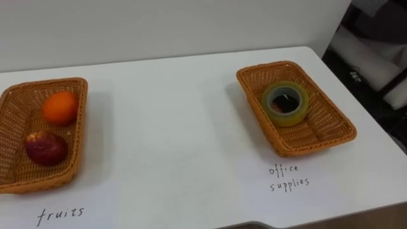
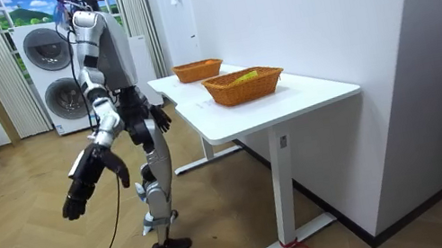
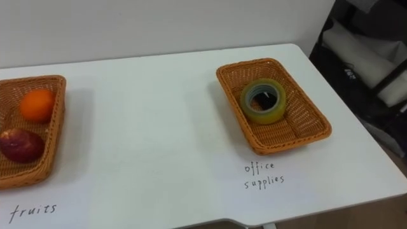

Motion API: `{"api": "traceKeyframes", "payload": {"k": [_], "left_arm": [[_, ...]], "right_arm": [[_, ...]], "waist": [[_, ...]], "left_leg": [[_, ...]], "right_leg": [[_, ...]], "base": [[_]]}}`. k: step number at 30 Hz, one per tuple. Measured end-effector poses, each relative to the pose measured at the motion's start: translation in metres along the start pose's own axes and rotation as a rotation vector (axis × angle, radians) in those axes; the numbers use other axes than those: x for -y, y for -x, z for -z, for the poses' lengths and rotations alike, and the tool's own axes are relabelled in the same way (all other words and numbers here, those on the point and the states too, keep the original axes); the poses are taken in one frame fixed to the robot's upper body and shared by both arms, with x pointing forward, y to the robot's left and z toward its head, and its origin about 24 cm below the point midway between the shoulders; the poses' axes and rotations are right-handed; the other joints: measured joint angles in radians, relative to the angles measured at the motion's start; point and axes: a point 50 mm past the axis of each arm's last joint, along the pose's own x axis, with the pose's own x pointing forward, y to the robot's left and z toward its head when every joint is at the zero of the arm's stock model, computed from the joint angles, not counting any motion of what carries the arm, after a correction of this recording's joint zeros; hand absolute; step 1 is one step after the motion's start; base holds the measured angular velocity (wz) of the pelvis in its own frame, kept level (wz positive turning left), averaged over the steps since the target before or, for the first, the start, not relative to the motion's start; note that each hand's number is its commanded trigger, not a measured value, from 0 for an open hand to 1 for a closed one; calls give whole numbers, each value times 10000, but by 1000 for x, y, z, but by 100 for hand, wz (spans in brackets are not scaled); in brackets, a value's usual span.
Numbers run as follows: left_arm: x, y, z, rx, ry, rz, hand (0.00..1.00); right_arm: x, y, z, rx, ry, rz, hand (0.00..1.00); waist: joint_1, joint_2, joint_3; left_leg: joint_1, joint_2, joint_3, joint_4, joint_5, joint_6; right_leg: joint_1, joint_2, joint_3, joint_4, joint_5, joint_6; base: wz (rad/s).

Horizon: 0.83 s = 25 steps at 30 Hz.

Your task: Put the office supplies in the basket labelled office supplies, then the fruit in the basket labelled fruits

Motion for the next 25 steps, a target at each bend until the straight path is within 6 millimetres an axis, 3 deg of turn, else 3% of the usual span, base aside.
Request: {"api": "traceKeyframes", "payload": {"k": [3, 6, 8, 14, 19, 25], "left_arm": [[-3, 1, 5, -201, -186, 140, 0], [-6, 2, 12, -565, -524, 190, 0], [-5, 2, 20, -1019, -882, 269, 0], [1, 1, 29, -1537, -2013, 389, 0], [1, 2, 32, -1644, -2209, 229, 0], [0, 2, 33, -1600, -3420, -96, 0]], "right_arm": [[6, -4, 22, -506, 1278, -577, 0], [3, -1, 40, -398, 3962, -1927, 0], [-10, 6, 48, 327, 6562, -3460, 0], [-54, 37, 59, 2288, 10844, -6474, 0], [-79, 59, 68, 3398, 12663, -7969, 0], [-87, 70, 76, 3775, 13868, -8933, 0]], "waist": [[96, 98, 24], [329, 132, 50], [582, 241, 65], [1208, 372, 139], [1594, 472, 173], [1766, 466, 181]], "left_leg": [[17, -15, 3, 4, -9, 18], [226, 1, 50, -57, -19, 17], [330, 16, 92, -49, -82, 14], [322, 39, 158, -39, -105, 7], [317, 50, 102, -52, -116, -4], [149, 57, -110, -77, -125, -20]], "right_leg": [[13, -15, -32, 12, 1, 13], [112, 9, 58, -4, 2, 14], [193, 25, 61, -26, 0, 14], [164, 53, 112, -41, 1, 14], [219, 92, 77, -201, 8, 14], [211, 106, -78, -214, 10, 9]], "base": [[0], [-4], [-9], [-4], [3], [9]]}}
